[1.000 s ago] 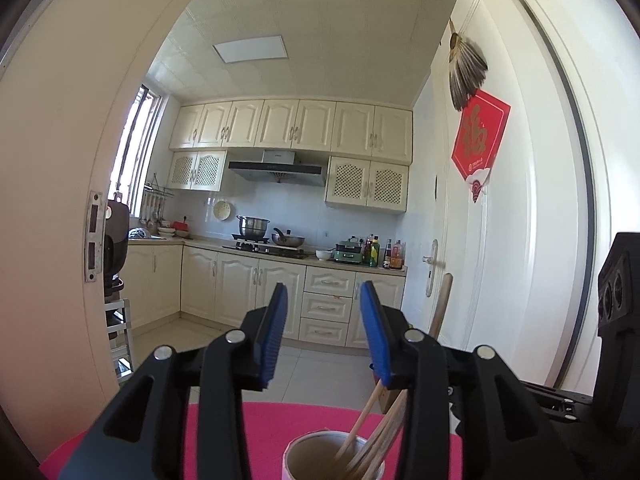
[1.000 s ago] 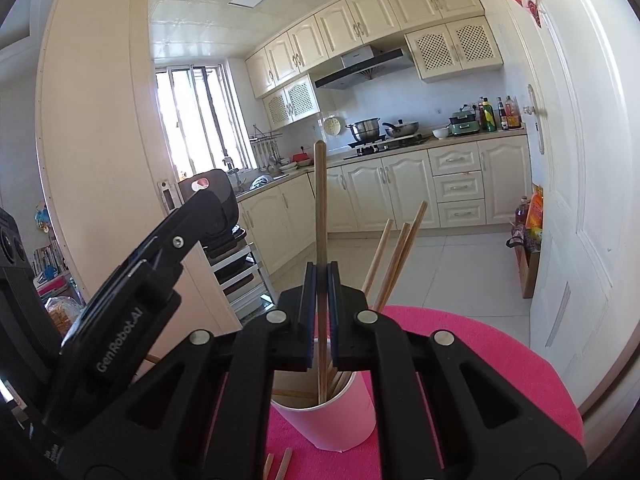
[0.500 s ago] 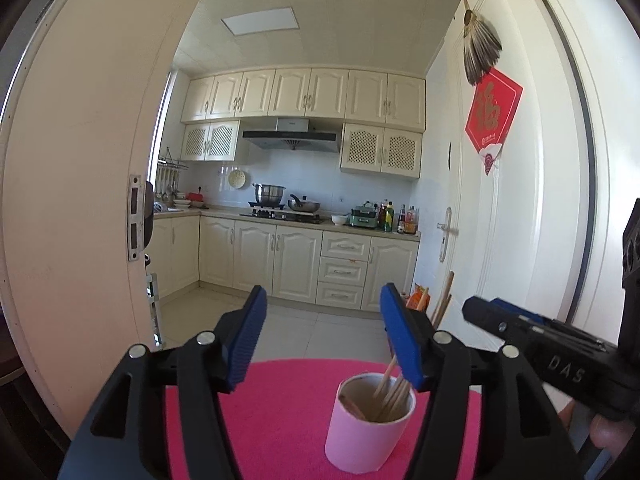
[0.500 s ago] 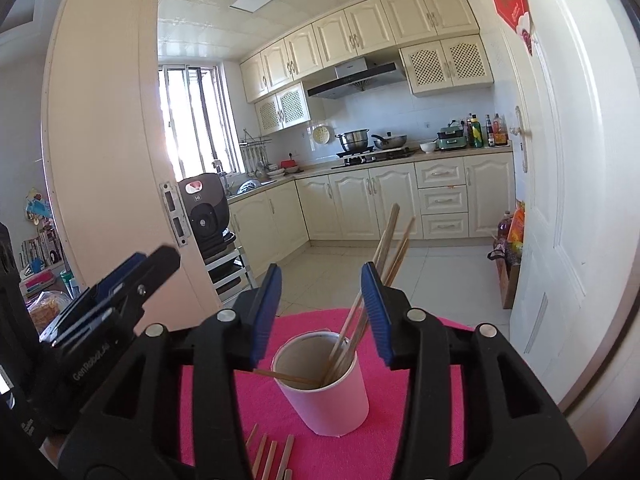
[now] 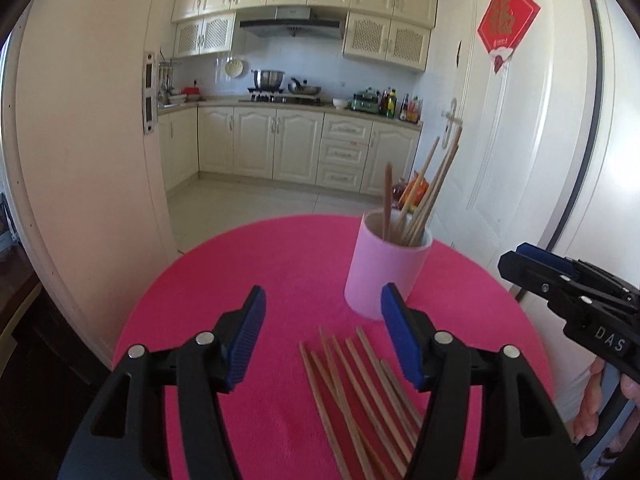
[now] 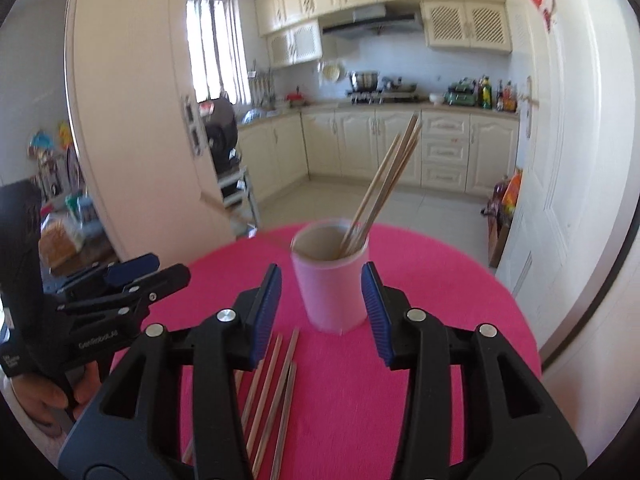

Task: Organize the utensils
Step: 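Lower both tools to the pile and pinch one chopstick each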

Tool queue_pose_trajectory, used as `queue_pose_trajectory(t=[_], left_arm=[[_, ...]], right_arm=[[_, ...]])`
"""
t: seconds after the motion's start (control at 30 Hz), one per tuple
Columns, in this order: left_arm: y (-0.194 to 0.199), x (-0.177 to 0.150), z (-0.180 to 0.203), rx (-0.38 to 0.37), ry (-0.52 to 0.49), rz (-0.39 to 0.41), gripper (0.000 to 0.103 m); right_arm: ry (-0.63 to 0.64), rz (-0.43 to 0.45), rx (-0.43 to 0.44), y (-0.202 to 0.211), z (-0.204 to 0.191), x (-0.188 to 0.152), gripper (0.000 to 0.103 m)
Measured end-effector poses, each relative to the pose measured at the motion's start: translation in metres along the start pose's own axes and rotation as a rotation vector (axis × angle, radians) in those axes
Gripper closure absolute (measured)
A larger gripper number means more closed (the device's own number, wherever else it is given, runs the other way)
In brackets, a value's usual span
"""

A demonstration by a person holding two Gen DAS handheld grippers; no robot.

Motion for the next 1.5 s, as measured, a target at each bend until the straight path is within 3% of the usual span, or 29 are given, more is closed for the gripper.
queue_pose_trajectory(t=[0.23,0.3,0.47,0.53,0.6,0.73,1.03,1.2,1.33,1.5], left_arm=[[-0.021,-0.066,-0.02,0.049,-0.018,-0.241,0.044],[-0.027,-0.082,-0.025,0.081,-0.026,-0.294,0.044],[-0.033,-0.098,-0.028,0.087,-0.015,-0.351,0.044],[-0.035,-0.102,-0.024,0.087,-0.025,-0.372,0.056],[-0.039,-0.108,-0.022,0.089,-0.022,-0.404,0.059],[-0.044,-0.115,-0.021,0.084,-0.003,-0.44,0.071],[-0.055,-0.123,-0.014,0.087,-0.032,-0.477,0.072],[-0.057,-0.121,-0.015,0.105,-0.051,-0.488,0.073],[-0.059,-0.118,-0.018,0.119,-0.04,-0.476,0.089],[-0.056,-0.116,-0.023,0.094,0.002,-0.477,0.094]], right_arm=[[0.025,-0.243,0.064,-0.023,-0.027,-0.063,0.062],[0.03,-0.292,0.077,-0.025,-0.034,-0.076,0.069],[0.039,-0.405,0.109,-0.032,-0.042,-0.101,0.07],[0.046,-0.437,0.115,-0.034,-0.044,-0.107,0.071],[0.052,-0.46,0.127,-0.035,-0.046,-0.112,0.072],[0.069,-0.5,0.138,-0.036,-0.051,-0.122,0.072],[0.115,-0.554,0.109,-0.044,-0.053,-0.131,0.074],[0.119,-0.573,0.1,-0.053,-0.053,-0.132,0.081],[0.133,-0.591,0.093,-0.061,-0.055,-0.131,0.085],[0.12,-0.588,0.09,-0.066,-0.049,-0.127,0.096]])
Point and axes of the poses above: each gripper's, at about its wrist camera, not at the fingertips, and y roughly against the way its jaws point, z to its right, x to its top, the point moved 10 cm from there along -y, roughly the way its jaws point, and after that the axes turned 8 degrees about y, right-handed, at the moved point
